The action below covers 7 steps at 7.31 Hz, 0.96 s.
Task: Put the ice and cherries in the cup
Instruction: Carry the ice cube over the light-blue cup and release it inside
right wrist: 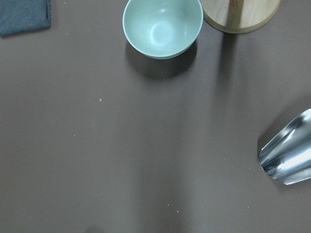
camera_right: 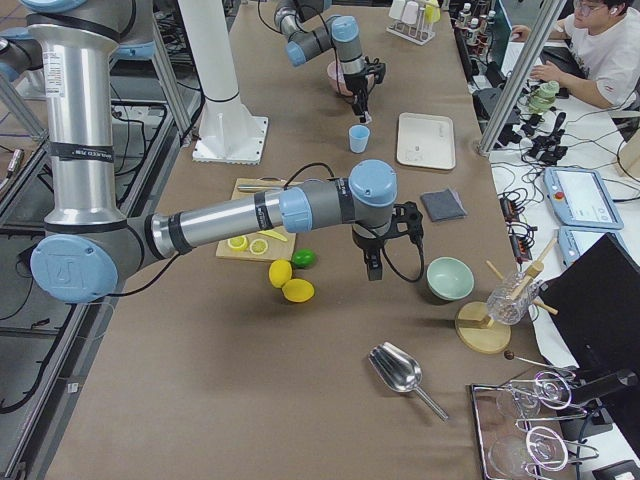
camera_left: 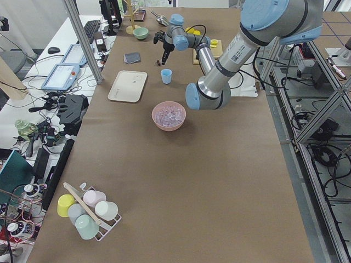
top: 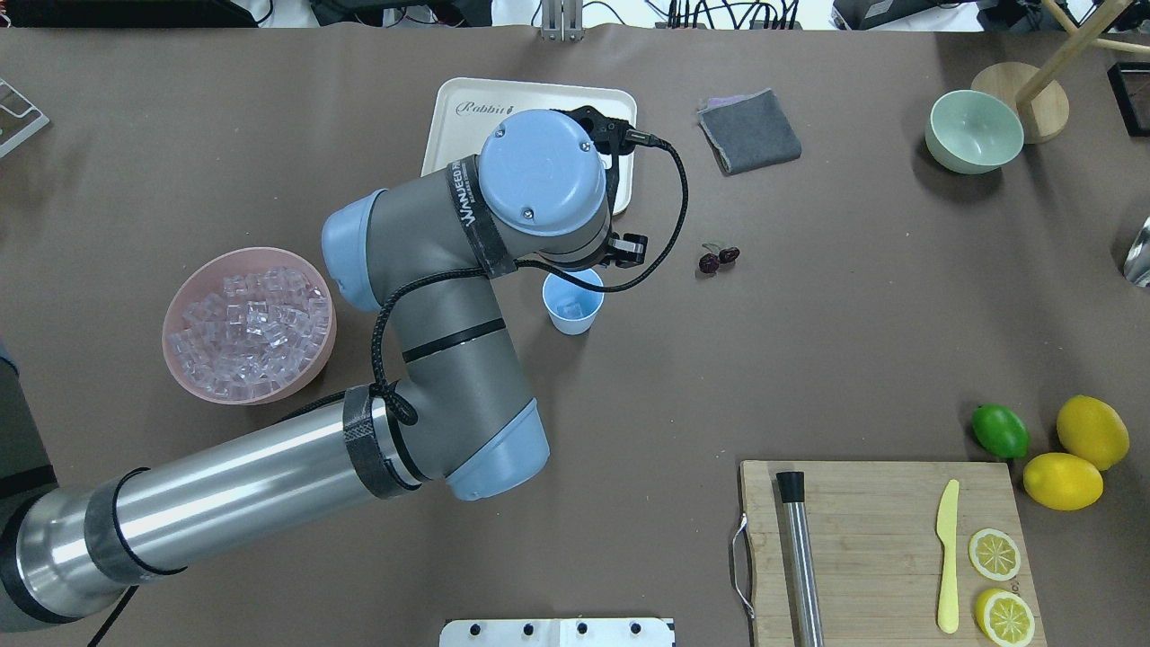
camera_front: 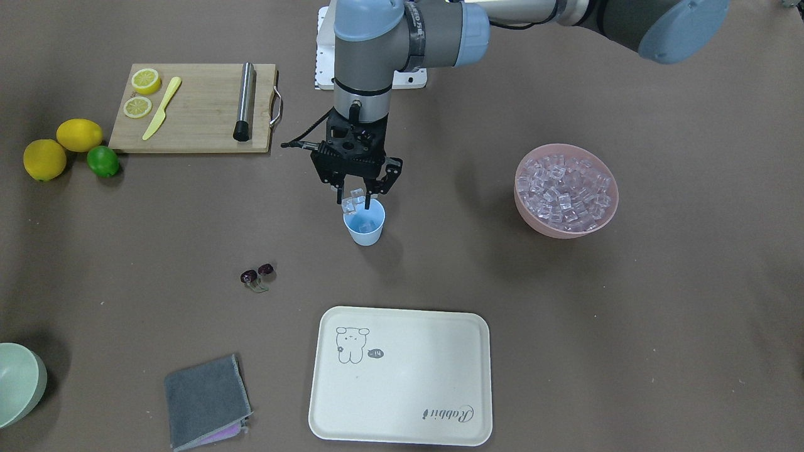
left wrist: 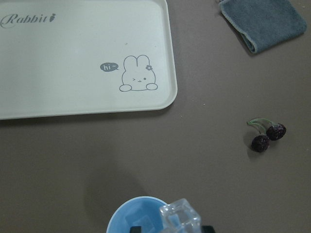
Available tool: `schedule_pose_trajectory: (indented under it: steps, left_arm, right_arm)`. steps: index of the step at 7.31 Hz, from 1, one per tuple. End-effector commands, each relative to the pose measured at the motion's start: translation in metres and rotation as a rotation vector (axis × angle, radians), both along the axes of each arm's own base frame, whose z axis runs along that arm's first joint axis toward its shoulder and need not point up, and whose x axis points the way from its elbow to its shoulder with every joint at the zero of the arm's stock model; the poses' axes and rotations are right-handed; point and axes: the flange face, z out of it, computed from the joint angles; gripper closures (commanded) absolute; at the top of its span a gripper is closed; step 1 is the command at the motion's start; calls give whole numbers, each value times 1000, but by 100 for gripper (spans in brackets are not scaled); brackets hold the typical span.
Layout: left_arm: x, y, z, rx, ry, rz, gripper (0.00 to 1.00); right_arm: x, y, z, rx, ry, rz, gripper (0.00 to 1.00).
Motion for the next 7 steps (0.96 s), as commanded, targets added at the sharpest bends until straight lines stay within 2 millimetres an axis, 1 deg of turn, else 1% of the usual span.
schedule_pose_trajectory:
  steps: [1,2,3,4,5,6,7]
  left_arm:
    - [6,-4,29,11,-25,14,100]
    - [6,-3,31,10,-18,12,100]
    - [11,-3,36,6,-29,17,100]
    - [13,-2,35,3,-26,17,100]
    - [17,4,35,1,-25,25,89]
    - [18,3,36,0,-27,25,66]
    - [19,4,37,2,-29,28,34]
  right_arm:
    - [1,2,1,-9,-4,5,0]
    - [1,1,4,-13,0,6,0]
    - [1,0,1,-7,-1,6,0]
    - [1,0,-1,-4,-1,7,0]
    - [1,0,-2,-4,-3,6,0]
    - [1,0,-2,-4,-3,6,0]
    - [1,0,-1,-5,-3,6,0]
